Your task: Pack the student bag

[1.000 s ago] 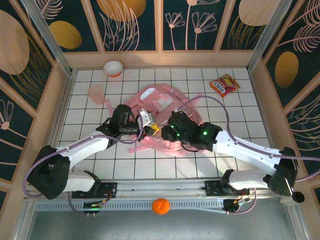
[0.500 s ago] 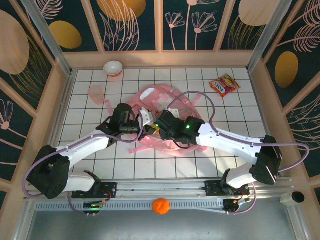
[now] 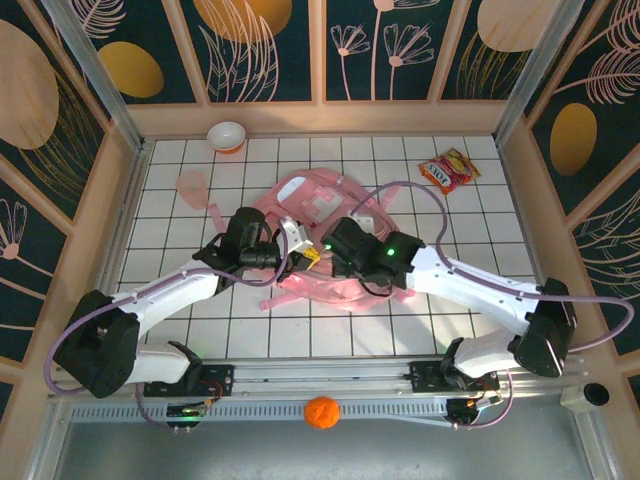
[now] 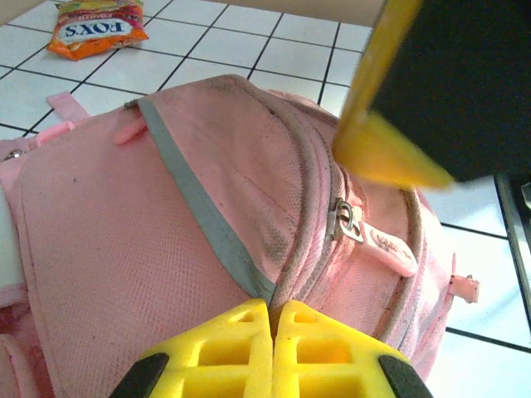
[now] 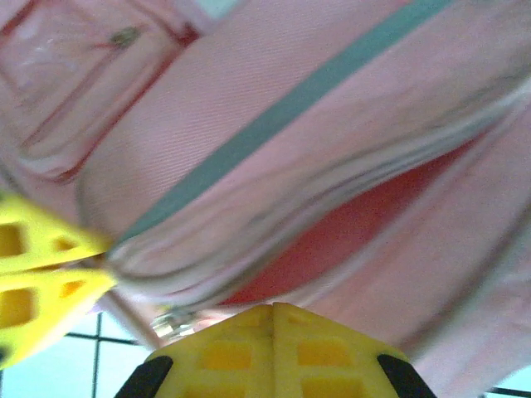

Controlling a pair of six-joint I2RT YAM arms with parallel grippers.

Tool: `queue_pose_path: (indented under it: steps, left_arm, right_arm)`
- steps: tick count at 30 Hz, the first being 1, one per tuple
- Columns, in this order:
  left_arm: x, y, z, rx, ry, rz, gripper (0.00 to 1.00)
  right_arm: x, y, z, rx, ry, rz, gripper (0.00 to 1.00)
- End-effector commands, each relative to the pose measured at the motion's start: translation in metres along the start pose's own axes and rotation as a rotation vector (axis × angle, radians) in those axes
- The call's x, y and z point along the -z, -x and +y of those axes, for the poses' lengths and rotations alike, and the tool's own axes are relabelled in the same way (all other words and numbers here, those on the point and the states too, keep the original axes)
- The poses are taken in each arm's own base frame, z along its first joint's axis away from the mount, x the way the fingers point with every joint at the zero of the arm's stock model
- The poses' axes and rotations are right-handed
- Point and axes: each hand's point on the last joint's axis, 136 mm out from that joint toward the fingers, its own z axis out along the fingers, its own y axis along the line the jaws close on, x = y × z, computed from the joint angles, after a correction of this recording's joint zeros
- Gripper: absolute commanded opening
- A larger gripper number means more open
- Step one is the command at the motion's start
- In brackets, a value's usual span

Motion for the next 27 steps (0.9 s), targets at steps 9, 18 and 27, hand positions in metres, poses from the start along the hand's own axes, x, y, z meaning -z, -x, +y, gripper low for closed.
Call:
queue_pose_path:
  steps: [9, 18, 27]
  left_arm:
    - [0.008, 0.018, 0.007, -0.050, 0.045, -0.029, 0.00]
    - [0.008, 0.028, 0.006, -0.033, 0.036, -0.062, 0.00]
    - [0.009, 0.033, 0.005, -0.037, 0.031, -0.072, 0.00]
  right_arm:
    - [0.016, 0.006, -0.003, 0.002, 0.215, 0.000, 0.20]
    - [0.014, -0.009, 0.025, 0.014, 0.136, -0.020, 0.42]
    - [-0.010, -0.006, 0.028, 0.024, 0.039, -0.037, 0.42]
